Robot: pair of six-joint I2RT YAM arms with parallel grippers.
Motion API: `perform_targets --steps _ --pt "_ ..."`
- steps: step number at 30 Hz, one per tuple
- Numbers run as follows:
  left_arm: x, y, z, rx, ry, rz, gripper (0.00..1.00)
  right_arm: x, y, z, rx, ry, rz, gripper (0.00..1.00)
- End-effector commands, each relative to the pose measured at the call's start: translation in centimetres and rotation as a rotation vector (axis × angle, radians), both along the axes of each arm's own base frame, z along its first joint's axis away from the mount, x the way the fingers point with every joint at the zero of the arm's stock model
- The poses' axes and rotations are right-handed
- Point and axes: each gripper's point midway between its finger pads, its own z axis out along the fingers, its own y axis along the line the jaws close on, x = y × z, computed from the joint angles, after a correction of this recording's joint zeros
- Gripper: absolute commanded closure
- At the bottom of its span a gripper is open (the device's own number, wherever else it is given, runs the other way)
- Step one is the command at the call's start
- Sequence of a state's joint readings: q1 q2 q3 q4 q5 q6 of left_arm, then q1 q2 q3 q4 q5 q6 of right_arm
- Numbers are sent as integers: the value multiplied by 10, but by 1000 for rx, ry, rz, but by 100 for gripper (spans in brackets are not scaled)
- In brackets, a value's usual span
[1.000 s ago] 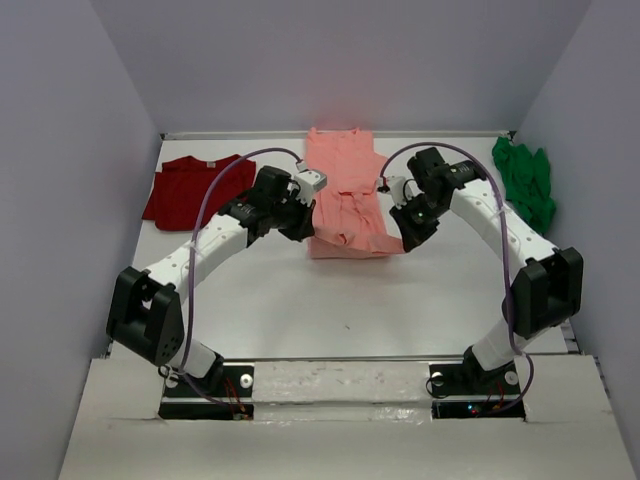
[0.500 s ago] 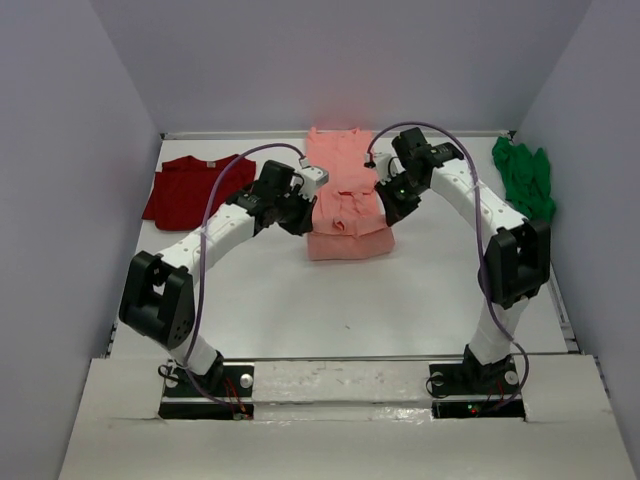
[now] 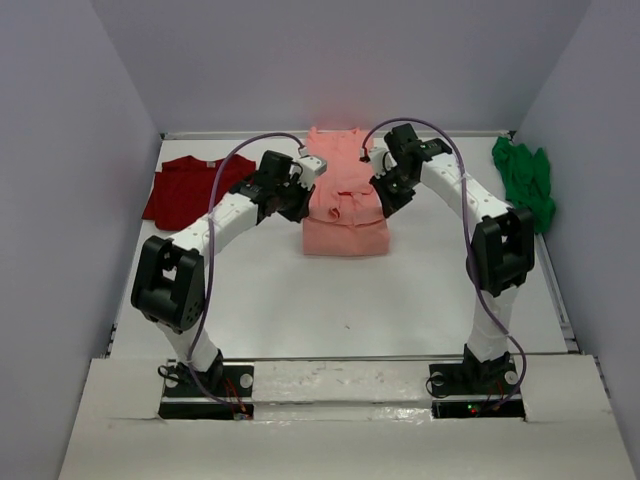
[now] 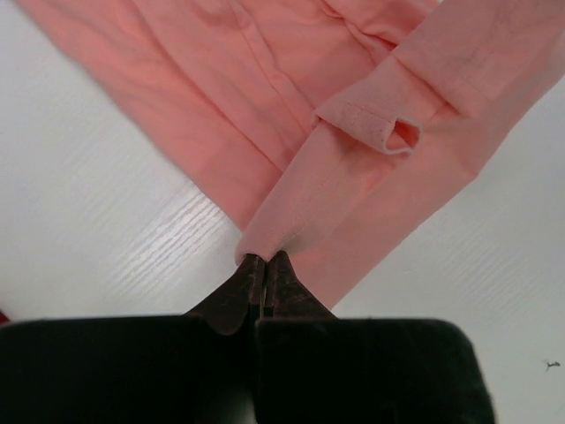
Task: Fold and stack the t-shirts
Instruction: Fold the tshirt
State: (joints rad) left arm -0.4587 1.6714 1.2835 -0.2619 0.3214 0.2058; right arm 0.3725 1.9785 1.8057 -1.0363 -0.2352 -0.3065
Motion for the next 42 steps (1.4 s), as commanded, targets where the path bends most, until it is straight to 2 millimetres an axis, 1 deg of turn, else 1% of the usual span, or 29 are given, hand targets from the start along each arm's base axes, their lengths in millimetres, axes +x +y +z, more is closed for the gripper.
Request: perform_targets --steps 1,5,10,12,13,14,15,16,22,24,26,27,30,32,33,34,37,38,39,40,42 --pt "24 -1 17 -7 -89 4 100 30 -5 13 -23 -115 -54 100" --pt "32 0 13 0 -93 7 100 38 -8 5 -52 -130 -69 100" --pt "42 -2 8 2 -94 5 100 47 -4 -6 -51 -131 -61 100" --pt "46 -2 10 9 -104 3 100 52 -4 -10 -58 -134 -63 100" --pt "48 0 5 29 -98 3 100 55 -4 -13 -64 -135 -65 100" --pt "51 2 5 38 -101 10 100 57 -3 -14 -64 -138 -64 100" --pt "56 3 9 39 -113 21 100 59 -3 -14 -64 -142 -64 100" --pt "62 8 6 40 -112 37 100 63 -6 -15 -64 -146 -74 100" --pt "82 10 7 31 -115 57 100 80 -4 -14 -73 -180 -78 100" --pt "89 11 9 29 -124 62 100 88 -9 -11 -85 -200 -89 100" --pt "91 11 9 30 -126 60 100 92 -9 -8 -84 -212 -87 100" --pt "93 11 9 30 -127 61 100 95 -13 -7 -82 -217 -96 100" --pt "94 8 5 26 -113 47 100 101 -11 -8 -80 -225 -85 100" --pt "94 6 -1 29 -103 37 100 101 -12 -17 -92 -210 -80 100" --pt "94 6 -3 28 -99 30 100 103 -15 -21 -91 -202 -81 100" --pt "94 5 -9 36 -95 25 100 101 -15 -31 -97 -184 -76 100" --pt "97 5 -17 47 -94 20 100 103 -15 -41 -103 -176 -68 100" --pt "98 7 -20 51 -93 22 100 106 -19 -46 -105 -171 -75 100" --pt "100 6 -21 52 -96 20 100 106 -18 -49 -104 -168 -72 100" --pt "102 5 -26 56 -92 18 100 107 -18 -52 -105 -166 -72 100" --pt "107 5 -26 60 -108 17 100 109 -17 -59 -105 -159 -66 100"
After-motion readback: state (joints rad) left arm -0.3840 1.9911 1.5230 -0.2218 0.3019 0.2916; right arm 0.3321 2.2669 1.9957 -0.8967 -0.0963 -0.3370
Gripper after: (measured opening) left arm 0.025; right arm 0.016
